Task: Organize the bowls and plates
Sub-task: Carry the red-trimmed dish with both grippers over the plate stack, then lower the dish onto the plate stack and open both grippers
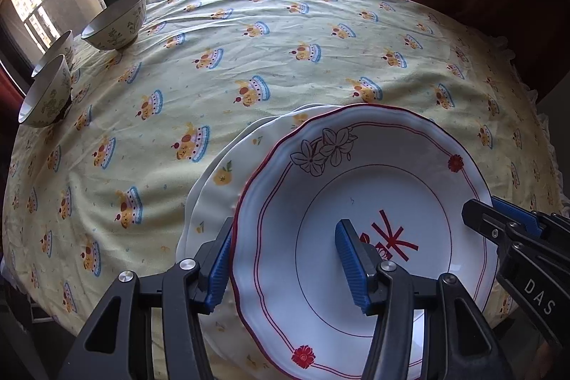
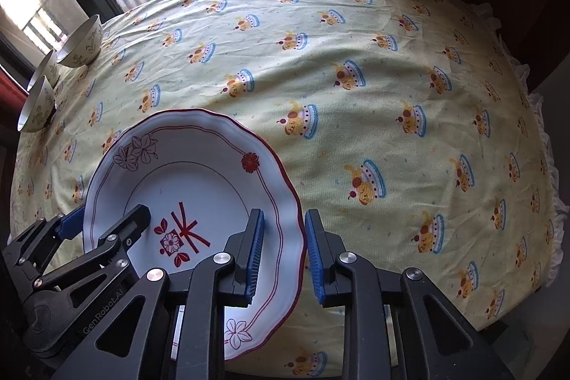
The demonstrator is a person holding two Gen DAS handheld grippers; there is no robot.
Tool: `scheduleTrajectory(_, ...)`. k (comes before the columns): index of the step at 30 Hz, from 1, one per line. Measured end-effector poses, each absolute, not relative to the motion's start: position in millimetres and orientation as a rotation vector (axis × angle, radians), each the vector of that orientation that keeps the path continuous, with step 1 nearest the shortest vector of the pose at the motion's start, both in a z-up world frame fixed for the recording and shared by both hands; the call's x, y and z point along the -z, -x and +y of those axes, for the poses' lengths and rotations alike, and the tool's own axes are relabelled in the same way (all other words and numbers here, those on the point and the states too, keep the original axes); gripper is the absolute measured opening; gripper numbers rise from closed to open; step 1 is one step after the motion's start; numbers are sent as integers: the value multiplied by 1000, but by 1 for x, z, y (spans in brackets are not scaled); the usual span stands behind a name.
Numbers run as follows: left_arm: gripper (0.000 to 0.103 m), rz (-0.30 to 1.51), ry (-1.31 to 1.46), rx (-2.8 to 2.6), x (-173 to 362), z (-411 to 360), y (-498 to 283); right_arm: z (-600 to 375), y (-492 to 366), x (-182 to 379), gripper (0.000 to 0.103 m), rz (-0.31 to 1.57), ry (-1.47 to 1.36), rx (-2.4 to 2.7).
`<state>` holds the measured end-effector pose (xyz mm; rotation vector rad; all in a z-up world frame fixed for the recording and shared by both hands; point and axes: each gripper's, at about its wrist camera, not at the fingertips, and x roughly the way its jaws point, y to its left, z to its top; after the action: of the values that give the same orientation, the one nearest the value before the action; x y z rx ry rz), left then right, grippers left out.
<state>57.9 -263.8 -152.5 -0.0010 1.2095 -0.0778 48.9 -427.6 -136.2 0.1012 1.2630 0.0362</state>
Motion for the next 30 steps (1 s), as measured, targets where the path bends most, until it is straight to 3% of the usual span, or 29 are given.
scheduleTrajectory(18, 56, 1213, -3, -41, 152, -253, -58, -406, -62, 143, 24, 1255, -29, -77)
scheduleTrajectory(30, 77, 1231, 0, -49, 155, -256, -59, -405, -66, 139, 26, 1264, -27, -141)
